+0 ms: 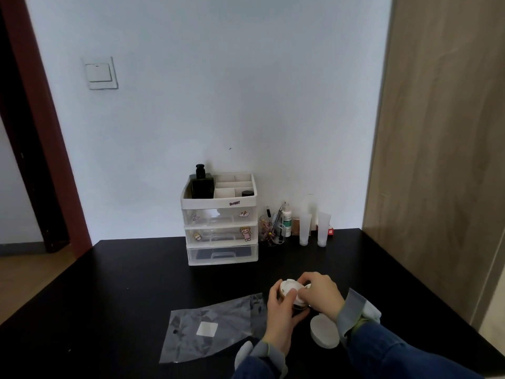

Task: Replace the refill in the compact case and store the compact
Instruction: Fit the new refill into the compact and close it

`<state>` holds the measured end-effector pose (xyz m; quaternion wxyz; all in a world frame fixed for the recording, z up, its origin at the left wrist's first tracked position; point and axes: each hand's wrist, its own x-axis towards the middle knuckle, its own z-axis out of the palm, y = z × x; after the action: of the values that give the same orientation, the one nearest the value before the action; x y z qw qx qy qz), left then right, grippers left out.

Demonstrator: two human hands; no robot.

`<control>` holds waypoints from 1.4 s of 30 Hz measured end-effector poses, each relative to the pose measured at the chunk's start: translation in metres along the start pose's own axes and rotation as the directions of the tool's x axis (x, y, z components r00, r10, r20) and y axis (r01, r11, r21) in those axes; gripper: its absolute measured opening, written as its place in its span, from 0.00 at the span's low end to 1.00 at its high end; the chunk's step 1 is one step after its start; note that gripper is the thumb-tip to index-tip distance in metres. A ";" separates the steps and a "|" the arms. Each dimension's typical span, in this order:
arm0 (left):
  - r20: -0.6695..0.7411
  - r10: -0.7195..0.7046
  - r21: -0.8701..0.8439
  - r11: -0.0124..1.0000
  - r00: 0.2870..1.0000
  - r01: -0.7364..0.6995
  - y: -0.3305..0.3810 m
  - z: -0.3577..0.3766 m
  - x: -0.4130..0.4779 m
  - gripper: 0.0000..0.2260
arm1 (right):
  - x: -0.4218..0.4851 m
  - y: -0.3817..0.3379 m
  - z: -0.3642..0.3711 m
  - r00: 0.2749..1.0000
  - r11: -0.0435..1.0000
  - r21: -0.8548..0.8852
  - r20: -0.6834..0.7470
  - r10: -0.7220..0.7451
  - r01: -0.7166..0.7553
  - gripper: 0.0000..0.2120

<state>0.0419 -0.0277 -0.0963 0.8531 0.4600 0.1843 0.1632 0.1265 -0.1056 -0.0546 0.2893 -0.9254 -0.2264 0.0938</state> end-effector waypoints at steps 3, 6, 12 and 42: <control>-0.006 0.002 0.009 1.000 1.000 -0.001 0.000 0.000 0.000 0.20 | 0.003 0.000 0.002 1.000 0.999 -0.048 -0.018 -0.014 0.013 0.14; -0.018 0.000 0.025 1.000 1.000 0.000 -0.002 0.000 0.001 0.21 | 0.005 -0.001 0.003 0.999 0.993 -0.114 0.001 -0.036 0.036 0.14; -0.011 0.019 0.037 0.999 1.000 -0.019 -0.003 0.000 0.003 0.21 | 0.012 -0.001 0.006 0.970 0.932 -0.290 -0.041 -0.240 0.219 0.17; -0.007 -0.139 -0.162 0.977 0.990 0.136 0.006 -0.002 0.002 0.18 | 0.027 0.011 0.017 0.946 0.939 -0.118 0.020 -0.324 0.324 0.12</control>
<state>0.0417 -0.0217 -0.0925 0.8951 0.3740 0.2098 0.1224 0.1489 -0.0926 -0.0763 0.2448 -0.8912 -0.3807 0.0315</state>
